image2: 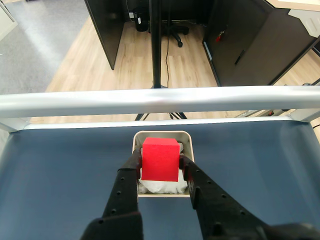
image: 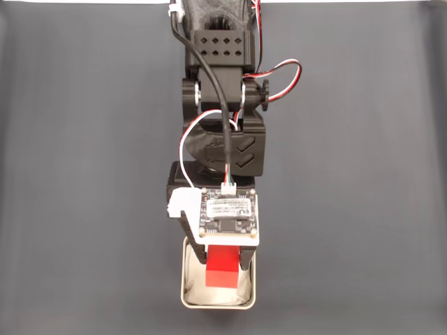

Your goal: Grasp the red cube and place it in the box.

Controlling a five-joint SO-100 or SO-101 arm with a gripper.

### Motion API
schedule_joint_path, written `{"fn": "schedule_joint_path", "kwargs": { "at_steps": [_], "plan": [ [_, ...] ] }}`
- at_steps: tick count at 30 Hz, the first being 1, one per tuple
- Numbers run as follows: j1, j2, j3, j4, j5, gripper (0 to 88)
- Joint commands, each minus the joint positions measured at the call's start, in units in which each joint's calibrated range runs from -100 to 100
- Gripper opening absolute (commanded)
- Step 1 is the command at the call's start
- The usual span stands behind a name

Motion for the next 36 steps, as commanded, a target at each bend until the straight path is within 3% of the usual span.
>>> {"fn": "schedule_joint_path", "kwargs": {
  "at_steps": [1,5,11,36],
  "plan": [
    [0.93,-1.43,-1.19,-0.86,0.88,30.6],
    [1.49,-1.78,-1.19,-0.86,1.12,40.2],
    [1.85,-2.12,-1.19,-1.27,1.66,46.0],
    [1.85,-4.03,1.73,-2.83,1.17,48.0]
  ]
}}
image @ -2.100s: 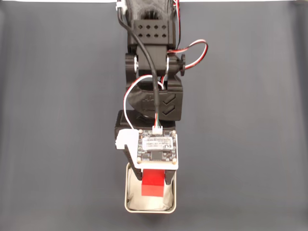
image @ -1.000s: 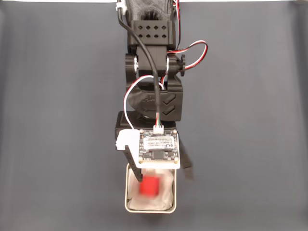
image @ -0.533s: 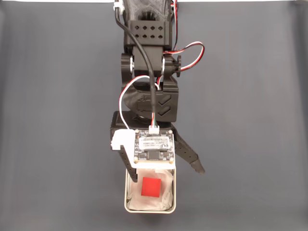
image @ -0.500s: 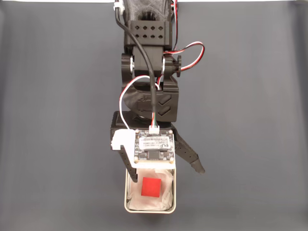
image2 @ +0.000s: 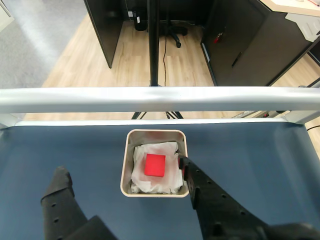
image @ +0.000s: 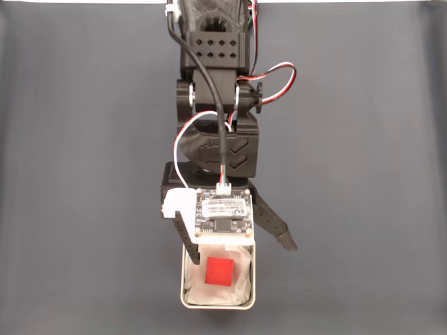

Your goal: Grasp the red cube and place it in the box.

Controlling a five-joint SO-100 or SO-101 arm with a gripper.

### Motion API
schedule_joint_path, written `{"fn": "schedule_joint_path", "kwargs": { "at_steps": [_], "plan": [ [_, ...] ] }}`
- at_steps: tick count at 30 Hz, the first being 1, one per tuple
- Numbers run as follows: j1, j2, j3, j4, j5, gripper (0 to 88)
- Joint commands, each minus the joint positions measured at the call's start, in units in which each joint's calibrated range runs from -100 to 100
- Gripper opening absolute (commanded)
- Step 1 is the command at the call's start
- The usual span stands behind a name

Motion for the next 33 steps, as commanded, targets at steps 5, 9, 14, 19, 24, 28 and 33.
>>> {"fn": "schedule_joint_path", "kwargs": {
  "at_steps": [5,9,14,19,24,28,33],
  "plan": [
    [0.74,-4.37,0.37,-1.32,-0.24,47.9],
    [0.74,-4.72,0.83,-1.4,-0.24,47.9],
    [0.81,-5.15,1.65,-2.06,-0.59,45.4],
    [0.1,-7.41,3.66,-5.99,-0.73,7.8],
    [-1.18,-15.03,4.66,-11.9,-2.54,0.0],
    [-2.1,-25.61,14.79,-12.06,-1.9,0.0],
    [-2.74,-43.98,38.24,-11.9,-1.07,0.0]
  ]
}}
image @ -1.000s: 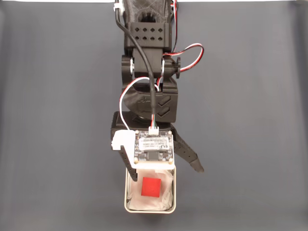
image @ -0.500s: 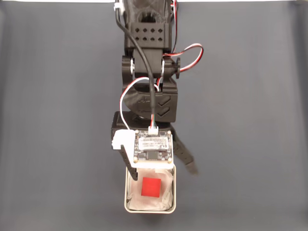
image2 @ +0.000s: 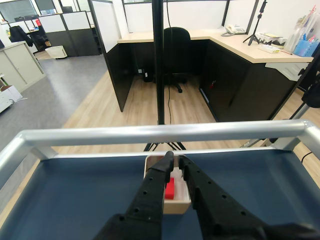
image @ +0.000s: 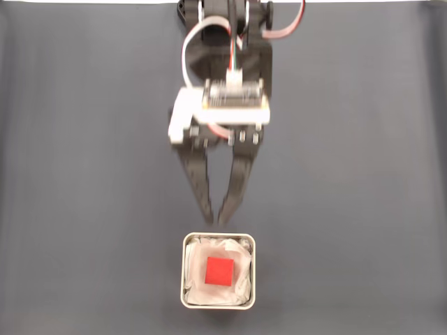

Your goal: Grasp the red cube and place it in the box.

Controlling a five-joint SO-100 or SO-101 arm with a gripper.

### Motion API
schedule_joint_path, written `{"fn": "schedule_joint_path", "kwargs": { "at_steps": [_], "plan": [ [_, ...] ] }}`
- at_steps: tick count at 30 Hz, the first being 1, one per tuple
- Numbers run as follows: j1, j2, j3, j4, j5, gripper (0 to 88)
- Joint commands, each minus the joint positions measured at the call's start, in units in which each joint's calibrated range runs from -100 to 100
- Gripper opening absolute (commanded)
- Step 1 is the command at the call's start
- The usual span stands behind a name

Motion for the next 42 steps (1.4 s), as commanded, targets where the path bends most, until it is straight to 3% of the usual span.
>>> {"fn": "schedule_joint_path", "kwargs": {
  "at_steps": [1,9,16,28,42],
  "plan": [
    [-0.74,-16.7,17.04,-0.83,0.93,0.0],
    [-1.73,-45.73,50.25,6.06,1.76,0.0],
    [-2.44,-57.77,64.75,16.22,2.54,0.0],
    [-4.15,-68.0,72.6,45.4,-0.44,0.0],
    [-3.93,-68.26,72.69,46.38,-1.07,0.2]
  ]
}}
